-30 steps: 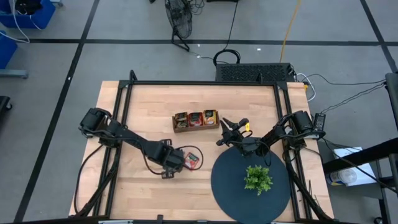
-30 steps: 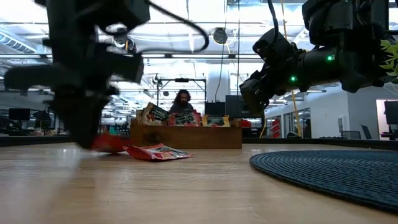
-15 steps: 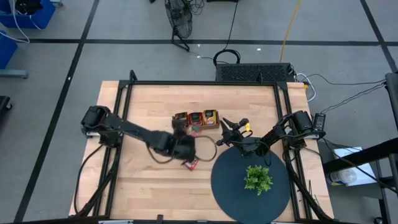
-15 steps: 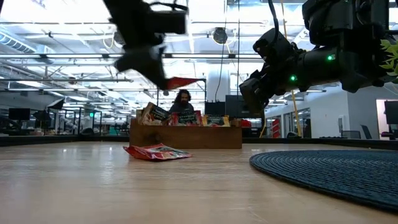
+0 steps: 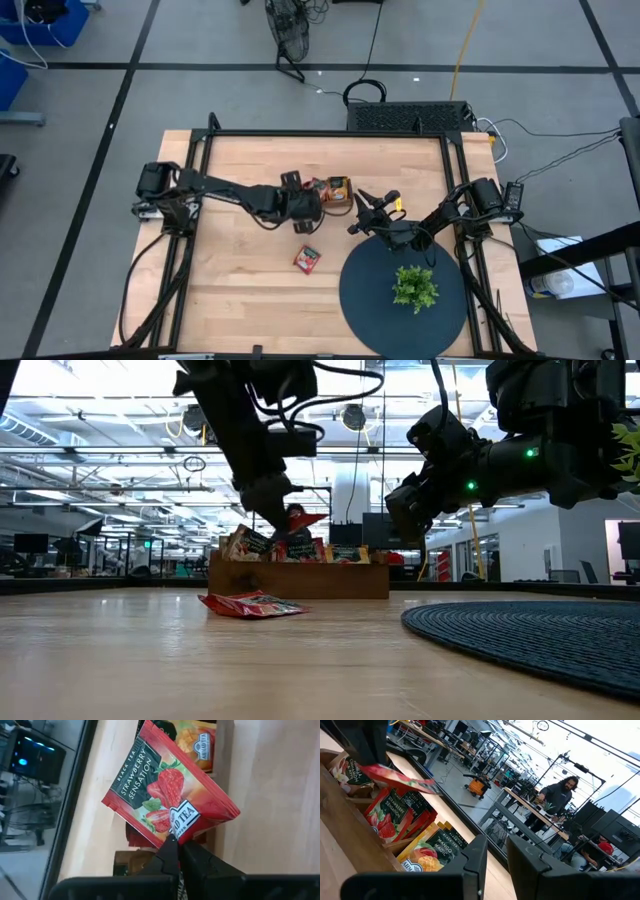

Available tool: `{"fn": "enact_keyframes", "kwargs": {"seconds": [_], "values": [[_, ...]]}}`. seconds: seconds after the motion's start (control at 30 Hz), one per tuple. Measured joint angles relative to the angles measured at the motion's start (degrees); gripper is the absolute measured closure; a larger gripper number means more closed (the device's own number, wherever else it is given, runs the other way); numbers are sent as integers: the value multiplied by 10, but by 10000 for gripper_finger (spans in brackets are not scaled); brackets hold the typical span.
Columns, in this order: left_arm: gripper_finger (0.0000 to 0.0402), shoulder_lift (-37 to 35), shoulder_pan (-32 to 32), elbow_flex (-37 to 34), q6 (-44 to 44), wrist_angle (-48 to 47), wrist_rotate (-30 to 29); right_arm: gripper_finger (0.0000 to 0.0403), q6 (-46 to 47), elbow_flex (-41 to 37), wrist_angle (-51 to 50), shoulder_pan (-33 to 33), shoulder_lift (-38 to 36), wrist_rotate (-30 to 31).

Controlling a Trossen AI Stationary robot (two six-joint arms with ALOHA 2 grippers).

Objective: Pick & Place Tea
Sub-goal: Put the red tea bag into the middle section wooden organizer

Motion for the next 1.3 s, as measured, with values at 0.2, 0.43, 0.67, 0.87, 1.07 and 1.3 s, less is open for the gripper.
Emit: {"fn": "enact_keyframes", "kwargs": {"seconds": [0.2, 0.43, 0.67, 0.87, 1.07, 1.3], "values": [[393, 0, 4, -14, 1, 46, 18, 342, 0, 0, 0, -1, 0, 0], [394, 0, 18, -14, -3, 49, 34, 342, 3, 0, -5, -2, 0, 0], [394, 51, 35, -14, 5, 64, 58, 342, 3, 0, -5, -2, 0, 0], [391, 74, 39, -14, -1, 62, 23, 342, 4, 0, -5, -2, 0, 1], [382, 72, 38, -14, -25, 62, 23, 342, 4, 0, -5, -2, 0, 1], [329, 71, 37, -14, -81, 64, 23, 342, 4, 0, -5, -2, 0, 1]]}}
